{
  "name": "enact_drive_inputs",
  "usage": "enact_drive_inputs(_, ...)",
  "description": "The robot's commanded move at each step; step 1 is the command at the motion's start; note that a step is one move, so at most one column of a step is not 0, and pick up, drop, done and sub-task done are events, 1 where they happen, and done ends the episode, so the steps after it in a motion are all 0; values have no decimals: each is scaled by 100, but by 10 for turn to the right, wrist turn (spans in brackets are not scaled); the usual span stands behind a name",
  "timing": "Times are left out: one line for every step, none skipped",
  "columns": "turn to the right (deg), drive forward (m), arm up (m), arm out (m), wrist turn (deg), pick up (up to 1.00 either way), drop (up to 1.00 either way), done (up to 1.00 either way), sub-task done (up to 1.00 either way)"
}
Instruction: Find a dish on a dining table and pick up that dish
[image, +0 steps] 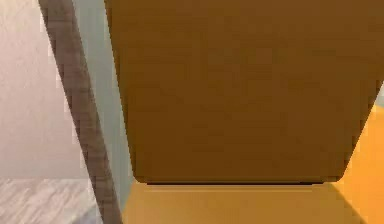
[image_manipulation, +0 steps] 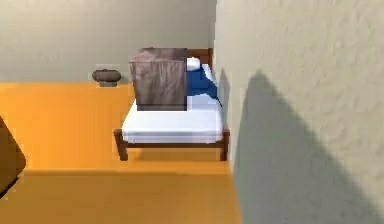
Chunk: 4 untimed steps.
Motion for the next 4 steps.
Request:
enact_drive_inputs(-360,0,0,0,0,0,0,0,0)
enact_drive_inputs(0,55,0,0,0,0,0,0,0)
enact_drive_inputs(-450,0,0,0,0,0,0,0,0)
enact_drive_inputs(-30,0,0,0,0,0,0,0,0)
